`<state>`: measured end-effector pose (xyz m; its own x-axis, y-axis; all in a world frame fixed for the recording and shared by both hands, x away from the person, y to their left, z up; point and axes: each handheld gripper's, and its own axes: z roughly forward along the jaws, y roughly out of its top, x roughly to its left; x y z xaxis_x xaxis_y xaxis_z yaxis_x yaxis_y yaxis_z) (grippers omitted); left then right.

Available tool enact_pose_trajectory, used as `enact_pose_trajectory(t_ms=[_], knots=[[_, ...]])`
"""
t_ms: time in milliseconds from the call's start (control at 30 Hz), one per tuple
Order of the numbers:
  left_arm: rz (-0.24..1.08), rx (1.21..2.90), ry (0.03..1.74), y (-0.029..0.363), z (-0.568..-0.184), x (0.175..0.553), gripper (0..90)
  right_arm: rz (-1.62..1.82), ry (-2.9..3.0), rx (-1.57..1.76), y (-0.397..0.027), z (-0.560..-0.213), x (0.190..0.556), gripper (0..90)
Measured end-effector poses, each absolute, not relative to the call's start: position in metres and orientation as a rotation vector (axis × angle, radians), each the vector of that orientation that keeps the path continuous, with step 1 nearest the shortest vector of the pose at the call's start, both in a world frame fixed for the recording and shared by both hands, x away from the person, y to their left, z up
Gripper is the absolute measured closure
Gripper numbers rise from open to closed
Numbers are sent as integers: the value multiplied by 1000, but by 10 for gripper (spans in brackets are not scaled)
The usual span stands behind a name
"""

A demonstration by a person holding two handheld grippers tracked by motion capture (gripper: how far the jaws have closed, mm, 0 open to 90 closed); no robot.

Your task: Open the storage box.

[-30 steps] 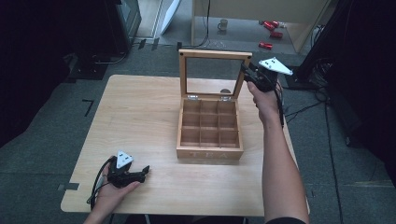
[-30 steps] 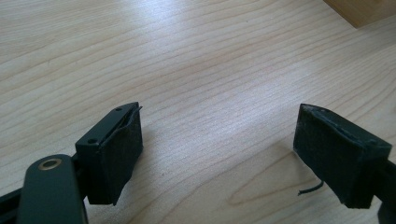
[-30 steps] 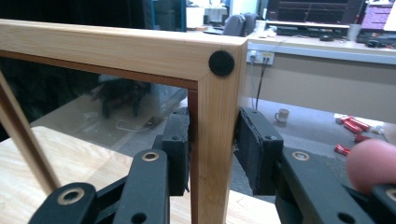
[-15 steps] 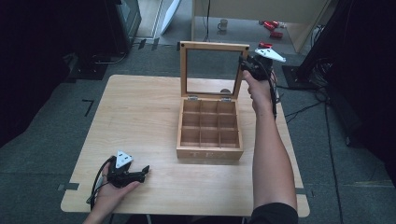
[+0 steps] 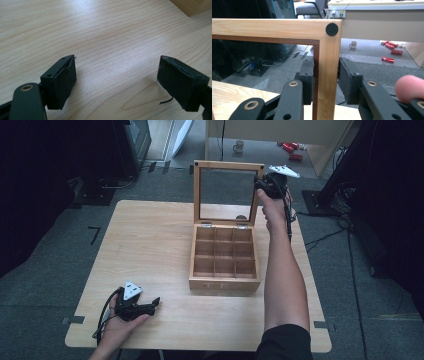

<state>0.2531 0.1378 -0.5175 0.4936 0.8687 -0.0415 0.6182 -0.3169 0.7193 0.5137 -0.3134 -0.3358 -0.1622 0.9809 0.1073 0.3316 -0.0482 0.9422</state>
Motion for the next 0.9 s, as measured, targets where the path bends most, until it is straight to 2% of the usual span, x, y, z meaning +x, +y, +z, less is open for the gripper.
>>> enact_pose_trajectory(t_ms=[300,600,733,900], knots=[[474,2055,1218,137,-518,253,162,1216,1540,1434,-311,-335,512,656],[484,2071,1210,136,-518,252,162,1234,1600,1439,-318,-334,486,275],[496,2076,1210,134,-518,251,161,1224,1633,1428,-324,-340,466,184],[497,2074,1212,135,-518,251,161,1237,1622,1448,-337,-350,435,163]])
